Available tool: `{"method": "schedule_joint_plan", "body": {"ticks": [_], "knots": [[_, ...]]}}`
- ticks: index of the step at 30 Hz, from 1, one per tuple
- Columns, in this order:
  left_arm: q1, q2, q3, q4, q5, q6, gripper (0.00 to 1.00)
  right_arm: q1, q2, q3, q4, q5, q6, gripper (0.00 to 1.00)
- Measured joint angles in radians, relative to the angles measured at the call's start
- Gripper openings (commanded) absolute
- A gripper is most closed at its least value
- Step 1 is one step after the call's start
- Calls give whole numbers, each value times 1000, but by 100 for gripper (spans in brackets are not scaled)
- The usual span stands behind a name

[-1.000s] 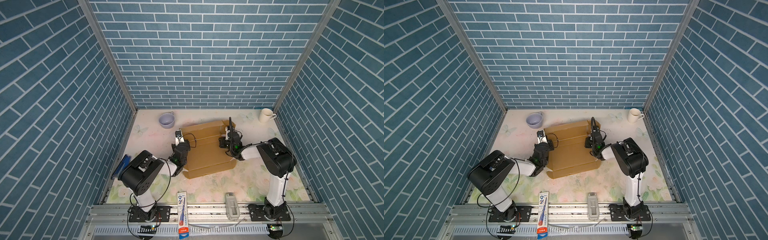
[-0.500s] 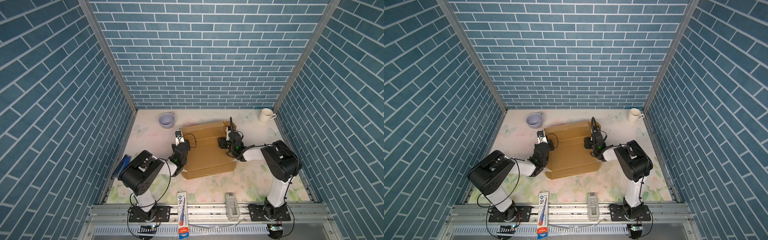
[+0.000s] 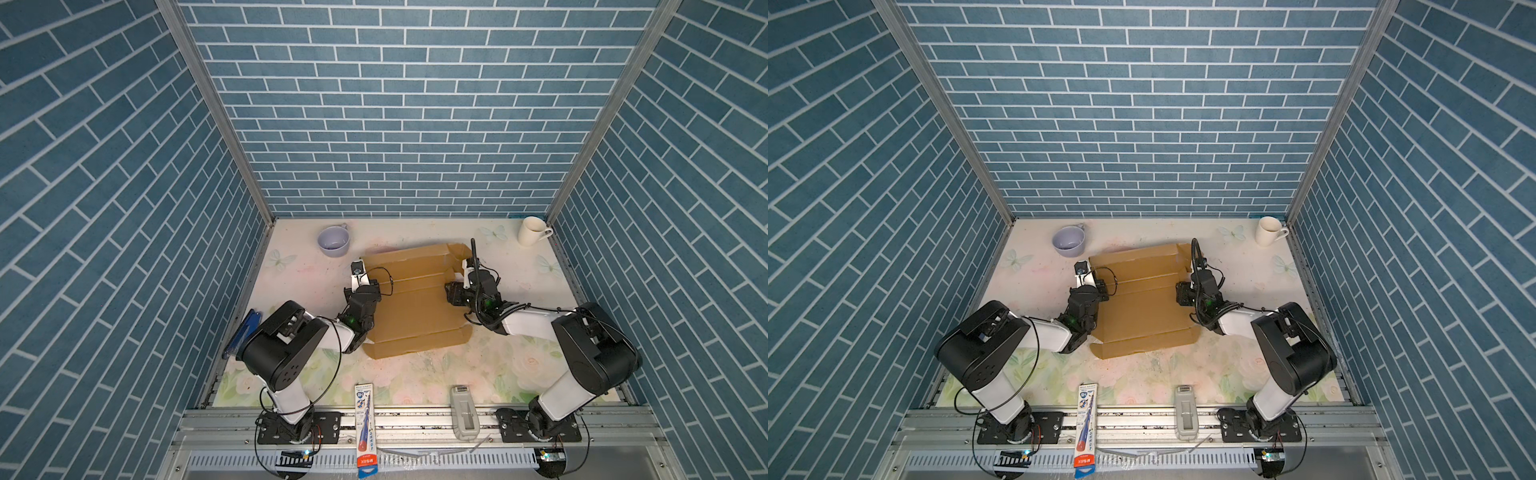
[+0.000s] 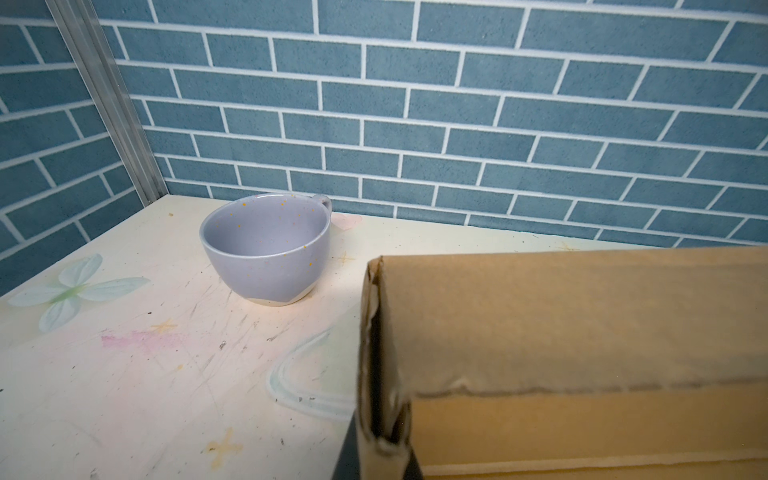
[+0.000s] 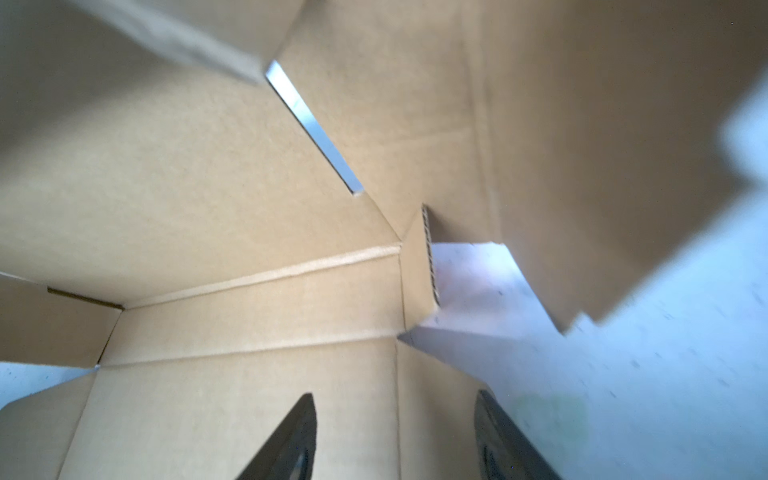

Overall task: Assemble paper box
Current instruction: Fold the bottom flaps of a flat cardboard box at the center of the table.

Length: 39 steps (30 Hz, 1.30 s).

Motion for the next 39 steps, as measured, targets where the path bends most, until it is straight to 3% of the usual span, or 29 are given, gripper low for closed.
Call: {"method": "schedule_joint_plan", "body": {"ticks": [10,17,24,39], "knots": [[0,0,0,0,1,0,0,-132,-294,-6,-207,14,-77,62],[0,0,0,0,2,0,0,-191,-167,175,-307,-63,-181,60],[0,0,0,0,3,0,0,-191,-64,222,-338,-138,-246,58],[0,0,0,0,3,0,0,-191,39,318,-352,-174,-313,30]]}}
